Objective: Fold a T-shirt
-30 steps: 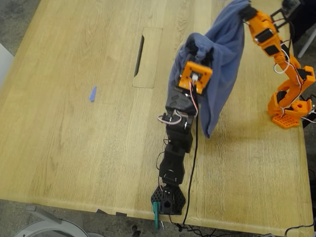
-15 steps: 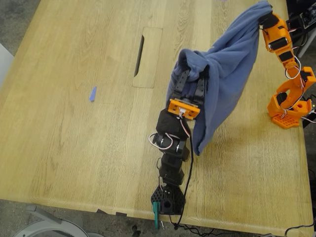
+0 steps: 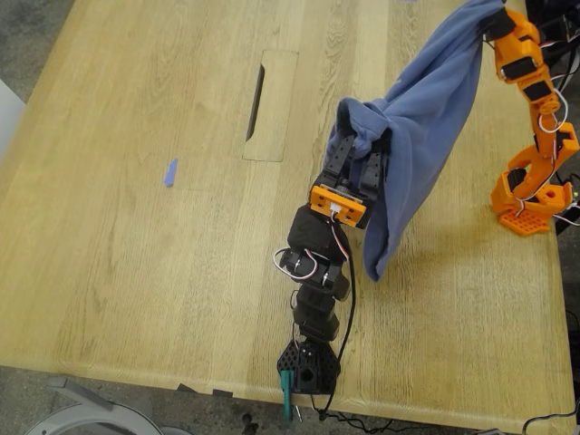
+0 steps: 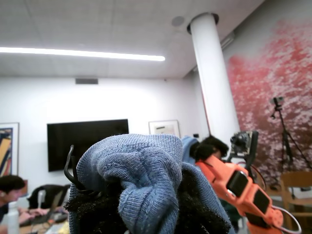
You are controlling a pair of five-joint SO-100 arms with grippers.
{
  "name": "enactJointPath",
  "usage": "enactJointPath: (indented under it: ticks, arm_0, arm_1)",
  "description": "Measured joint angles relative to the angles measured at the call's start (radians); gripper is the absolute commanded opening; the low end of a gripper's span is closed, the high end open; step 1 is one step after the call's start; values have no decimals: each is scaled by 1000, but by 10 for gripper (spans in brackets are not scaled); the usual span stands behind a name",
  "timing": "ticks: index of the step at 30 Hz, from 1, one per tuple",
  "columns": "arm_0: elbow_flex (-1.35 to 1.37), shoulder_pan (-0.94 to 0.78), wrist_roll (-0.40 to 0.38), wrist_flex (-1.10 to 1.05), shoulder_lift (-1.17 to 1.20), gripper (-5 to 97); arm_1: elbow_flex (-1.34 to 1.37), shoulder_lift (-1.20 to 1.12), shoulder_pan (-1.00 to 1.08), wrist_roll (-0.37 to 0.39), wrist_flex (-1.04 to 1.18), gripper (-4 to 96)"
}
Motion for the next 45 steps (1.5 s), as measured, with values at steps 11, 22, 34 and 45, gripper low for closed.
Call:
enactJointPath:
  ticks: [11,22,34,45]
  arm_0:
    - [163,48,-60,55,123,-1]
    - [348,137,-109,149,276,-2]
    - [374,371,-109,232,279,-2]
    - [414,578,-109,258,279,-2]
  arm_1:
    - [-153,6,9,2,241,1]
    - [-221,61,-48,5,499,1]
    - [-232,169,-78,8,692,4]
    - [-164,244,-196,11,758,6]
